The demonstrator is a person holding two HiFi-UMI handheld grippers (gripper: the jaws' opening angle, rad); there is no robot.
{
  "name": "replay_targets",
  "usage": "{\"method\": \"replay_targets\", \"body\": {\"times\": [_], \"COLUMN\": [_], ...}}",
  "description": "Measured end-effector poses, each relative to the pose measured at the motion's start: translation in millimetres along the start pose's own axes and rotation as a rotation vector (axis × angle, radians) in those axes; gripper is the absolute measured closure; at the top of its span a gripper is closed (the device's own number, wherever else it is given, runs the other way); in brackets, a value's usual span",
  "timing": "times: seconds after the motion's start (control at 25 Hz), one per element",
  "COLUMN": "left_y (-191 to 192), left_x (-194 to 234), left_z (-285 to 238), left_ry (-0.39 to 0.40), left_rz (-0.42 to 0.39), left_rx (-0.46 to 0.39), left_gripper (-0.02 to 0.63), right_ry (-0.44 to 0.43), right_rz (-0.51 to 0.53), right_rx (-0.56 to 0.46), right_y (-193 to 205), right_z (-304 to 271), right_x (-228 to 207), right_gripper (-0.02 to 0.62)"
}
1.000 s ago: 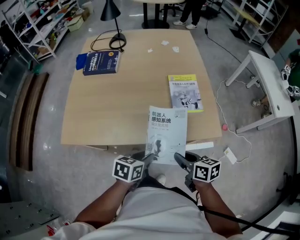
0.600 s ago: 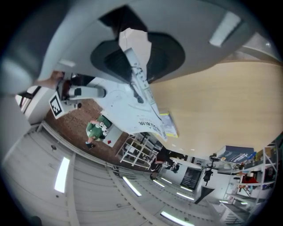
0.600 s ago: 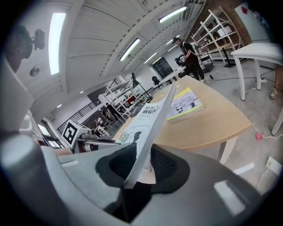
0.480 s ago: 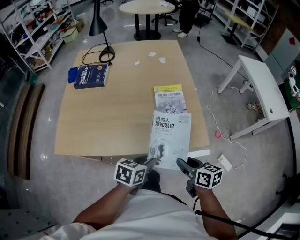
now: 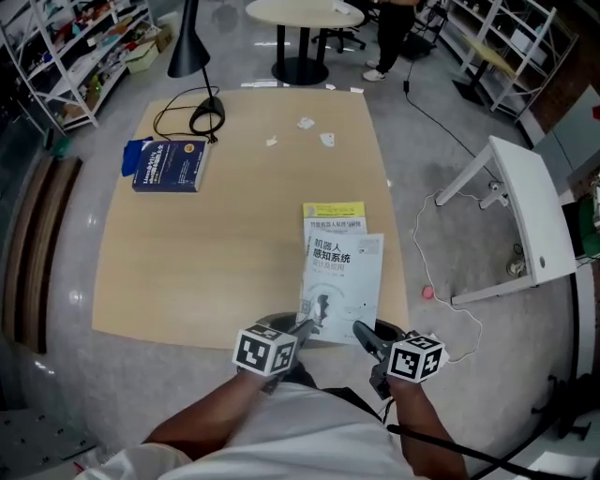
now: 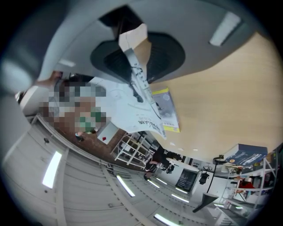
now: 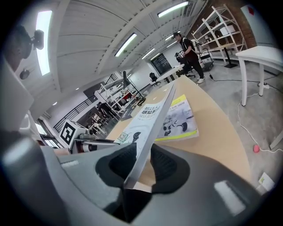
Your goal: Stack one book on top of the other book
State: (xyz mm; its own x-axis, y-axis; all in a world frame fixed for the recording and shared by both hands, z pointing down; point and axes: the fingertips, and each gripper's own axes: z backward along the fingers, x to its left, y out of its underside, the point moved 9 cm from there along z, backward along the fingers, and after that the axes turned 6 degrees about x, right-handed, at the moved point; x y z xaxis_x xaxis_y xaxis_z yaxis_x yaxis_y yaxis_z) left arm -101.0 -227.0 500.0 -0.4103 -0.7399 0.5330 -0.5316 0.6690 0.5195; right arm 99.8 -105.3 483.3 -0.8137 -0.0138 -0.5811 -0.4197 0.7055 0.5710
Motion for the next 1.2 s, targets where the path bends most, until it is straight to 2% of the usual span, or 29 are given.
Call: {"method": "replay_targets", "body": {"times": [0.2, 0.52, 0.68, 0.88, 1.2], "left_y": [-23, -49, -49, -64, -66], "left_x": [18, 23, 23, 27, 46], "left_z": [-16, -46, -61, -78, -90], "left_ry": [-0.028, -0.098, -0.158, -0.206, -0.242], "left_rz": [0.03, 0.091, 0.142, 0.155, 0.185], "left_rx": [-0.006, -0.042, -0.054, -0.069, -0.041], "left_gripper": [0.482, 0.48, 0.476, 0.472, 0.472], "right_ry": [-0.015, -0.066, -0.112, -0.139, -0.126], "right_rz": [0.016, 0.052, 0.073, 0.084, 0.093], "right_rx": [0.024, 0.081, 0.13, 0.142, 0.175], "right_y": [-30, -67, -78, -93, -95], "right_z": [-22, -38, -48, -58, -78], "right_x": [-22, -62, -83, -103, -113], "right_gripper": [0.494, 0.492, 0.492, 0.492, 0.491]}}
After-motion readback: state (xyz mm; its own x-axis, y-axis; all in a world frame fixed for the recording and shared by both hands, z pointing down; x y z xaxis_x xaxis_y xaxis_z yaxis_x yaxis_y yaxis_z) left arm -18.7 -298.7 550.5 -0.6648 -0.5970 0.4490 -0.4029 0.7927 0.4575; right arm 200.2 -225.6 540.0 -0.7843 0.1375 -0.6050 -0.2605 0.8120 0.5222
